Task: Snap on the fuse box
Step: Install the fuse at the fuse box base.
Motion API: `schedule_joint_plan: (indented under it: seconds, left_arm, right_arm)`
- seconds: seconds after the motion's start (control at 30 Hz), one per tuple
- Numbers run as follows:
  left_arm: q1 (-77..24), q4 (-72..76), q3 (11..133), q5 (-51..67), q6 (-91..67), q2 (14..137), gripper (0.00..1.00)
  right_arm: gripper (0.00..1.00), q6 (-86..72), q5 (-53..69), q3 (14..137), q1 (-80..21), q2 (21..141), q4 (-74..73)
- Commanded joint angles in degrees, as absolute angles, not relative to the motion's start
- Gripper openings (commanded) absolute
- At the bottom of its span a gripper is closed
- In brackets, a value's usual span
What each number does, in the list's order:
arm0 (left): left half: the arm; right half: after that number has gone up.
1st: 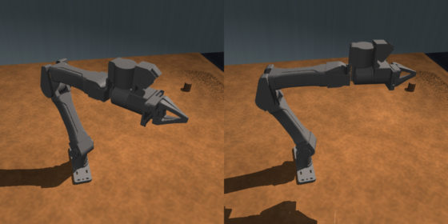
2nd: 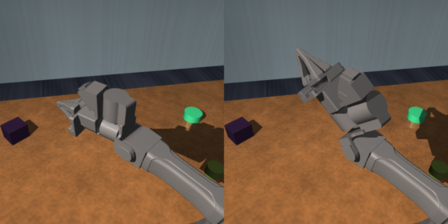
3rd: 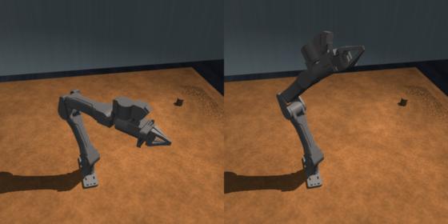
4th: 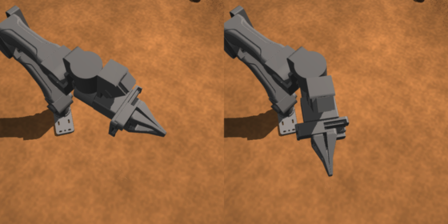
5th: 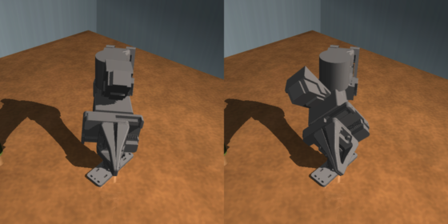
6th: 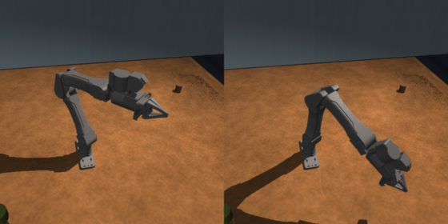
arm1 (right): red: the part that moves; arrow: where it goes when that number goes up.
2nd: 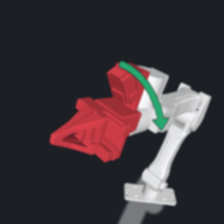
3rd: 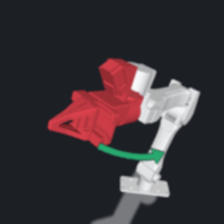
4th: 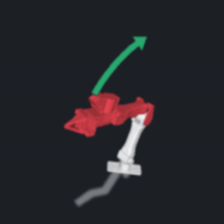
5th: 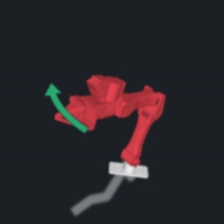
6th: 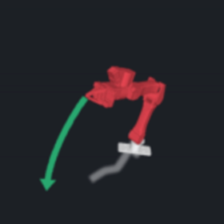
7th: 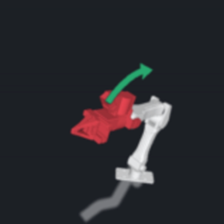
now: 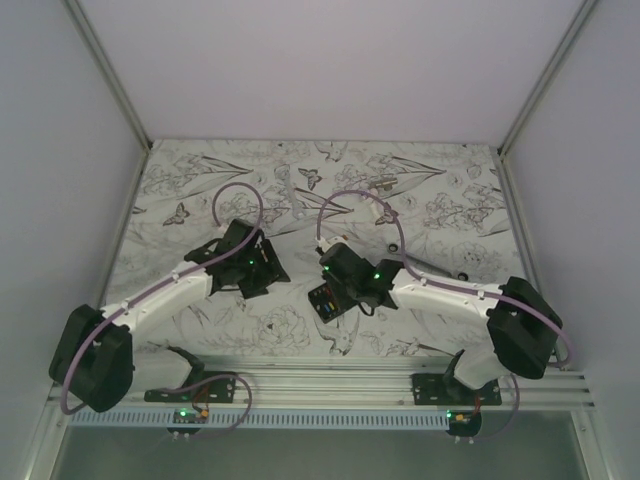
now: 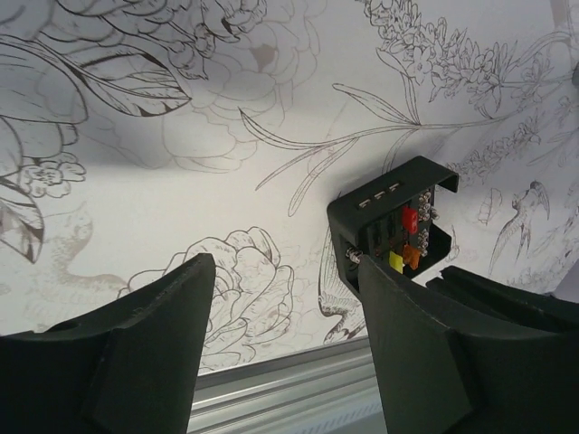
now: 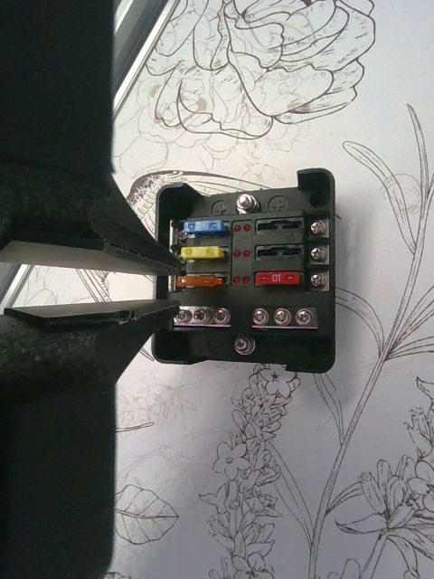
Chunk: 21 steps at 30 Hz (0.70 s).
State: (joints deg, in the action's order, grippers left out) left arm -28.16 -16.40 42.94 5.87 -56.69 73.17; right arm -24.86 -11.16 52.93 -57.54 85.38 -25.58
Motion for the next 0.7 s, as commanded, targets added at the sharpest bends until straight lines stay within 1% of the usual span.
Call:
schedule_joint_plan:
  seconds: [0.0,0.27,0.5,0.67]
  left_arm:
    - [-26.41,-20.07,41.88,6.22,-52.98,70.47,0.68]
    - [-25.25,-20.53,42.09,7.12,-51.55,70.61,0.72]
    - [-24.98,-20.65,42.02,7.29,-51.15,70.78,0.82]
    - [-24.81,-20.65,41.68,7.29,-50.89,70.76,0.83]
  right_arm:
    - [0.21,-24.92,-7.09,56.13,-56.06,86.41,-26.46]
    - [0.17,-24.58,-5.83,57.28,-54.94,88.62,-26.29]
    - [0.16,-24.95,-5.85,57.39,-54.92,89.4,-26.72]
    - [0.12,-24.86,-5.76,57.56,-54.93,91.83,-26.93]
